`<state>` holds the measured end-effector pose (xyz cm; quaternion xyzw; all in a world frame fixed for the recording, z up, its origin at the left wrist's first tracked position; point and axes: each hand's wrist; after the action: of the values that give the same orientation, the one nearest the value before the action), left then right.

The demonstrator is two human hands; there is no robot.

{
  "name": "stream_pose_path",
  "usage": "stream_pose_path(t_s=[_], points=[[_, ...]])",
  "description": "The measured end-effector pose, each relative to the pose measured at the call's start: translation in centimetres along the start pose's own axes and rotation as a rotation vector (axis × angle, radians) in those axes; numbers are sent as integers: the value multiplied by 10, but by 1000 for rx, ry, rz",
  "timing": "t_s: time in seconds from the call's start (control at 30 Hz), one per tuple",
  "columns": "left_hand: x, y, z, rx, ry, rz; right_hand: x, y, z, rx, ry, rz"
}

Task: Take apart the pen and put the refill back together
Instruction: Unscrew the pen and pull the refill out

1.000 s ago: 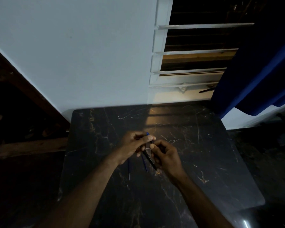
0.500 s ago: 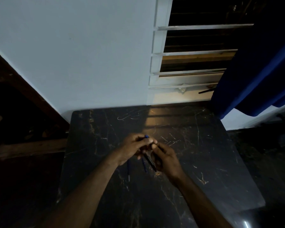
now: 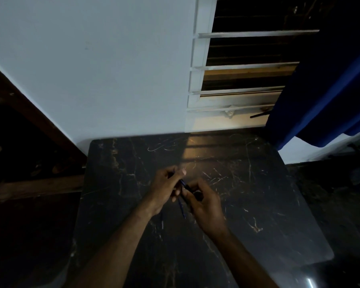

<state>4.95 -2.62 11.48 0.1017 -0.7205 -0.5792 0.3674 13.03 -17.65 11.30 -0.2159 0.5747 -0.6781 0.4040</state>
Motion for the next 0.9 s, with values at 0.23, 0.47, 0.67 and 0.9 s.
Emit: stream_pose_path(t_s=[0.23, 0.47, 0.67, 0.9], points=[[4, 5, 22, 10, 43, -62, 9, -3, 4, -22, -56, -59], [17, 5, 21, -46, -21, -16, 17, -1, -1, -11, -98, -103], [18, 18, 18, 296, 96, -73, 18, -1, 2, -18, -45, -70], [25, 10, 15, 89, 3, 66, 24, -10, 3, -143, 47, -101]])
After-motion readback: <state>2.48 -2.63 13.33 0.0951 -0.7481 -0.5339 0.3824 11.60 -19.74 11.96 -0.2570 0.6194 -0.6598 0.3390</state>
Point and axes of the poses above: each hand's wrist, its own x-axis away from the middle knuckle, its own z-axis out of the back of the hand, y = z × x, and after that the axes turned 8 degrees about z, right-handed
